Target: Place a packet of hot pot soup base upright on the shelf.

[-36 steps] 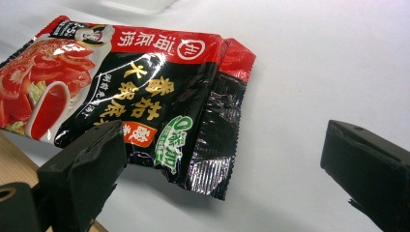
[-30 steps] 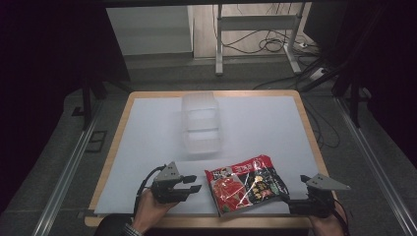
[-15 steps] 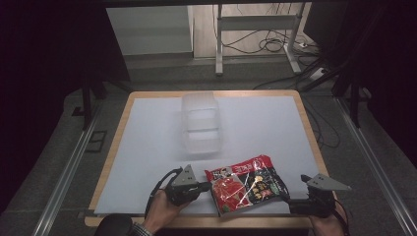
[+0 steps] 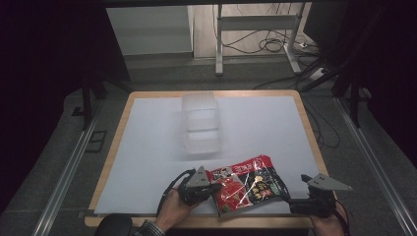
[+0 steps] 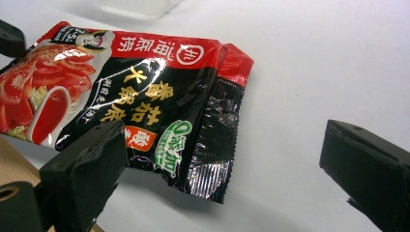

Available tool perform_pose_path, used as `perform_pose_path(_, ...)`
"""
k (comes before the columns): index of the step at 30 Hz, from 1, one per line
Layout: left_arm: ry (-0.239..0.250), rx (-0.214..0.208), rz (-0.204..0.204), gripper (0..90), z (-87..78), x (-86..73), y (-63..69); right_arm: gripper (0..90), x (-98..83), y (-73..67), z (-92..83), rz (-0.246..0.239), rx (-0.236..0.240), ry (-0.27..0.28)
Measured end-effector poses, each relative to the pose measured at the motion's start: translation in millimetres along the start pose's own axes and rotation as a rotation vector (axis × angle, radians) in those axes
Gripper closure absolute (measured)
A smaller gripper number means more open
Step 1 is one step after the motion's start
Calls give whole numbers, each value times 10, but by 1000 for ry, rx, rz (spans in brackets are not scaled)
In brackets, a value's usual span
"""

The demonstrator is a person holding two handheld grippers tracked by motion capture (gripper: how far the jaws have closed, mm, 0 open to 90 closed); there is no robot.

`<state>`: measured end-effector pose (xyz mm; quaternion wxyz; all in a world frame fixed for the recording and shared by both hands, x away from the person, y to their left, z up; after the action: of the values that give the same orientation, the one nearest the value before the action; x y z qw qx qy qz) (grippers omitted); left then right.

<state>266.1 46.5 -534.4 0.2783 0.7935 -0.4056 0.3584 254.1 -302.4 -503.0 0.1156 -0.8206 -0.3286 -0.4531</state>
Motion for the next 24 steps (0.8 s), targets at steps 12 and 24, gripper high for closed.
perform_pose_path(12, -39, 18, 26, 900, 24, -88, 7, 31, -6, -3, -6, 9, 11, -2)
perform_pose_path(24, -56, 35, 31, 900, -15, -180, 14, 12, 63, -72, -89, 22, 66, 52)
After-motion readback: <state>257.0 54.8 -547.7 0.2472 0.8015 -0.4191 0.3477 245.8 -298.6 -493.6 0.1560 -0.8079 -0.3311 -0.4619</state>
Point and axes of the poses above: each handheld gripper's, and its own axes: z roughly forward along the jaws, x roughly out of its top, y roughly to its right, the point moved 2 cm from there along z, roughly forward along the jaws, and after that the axes turned 8 degrees about -z, right-handed, at the moved point
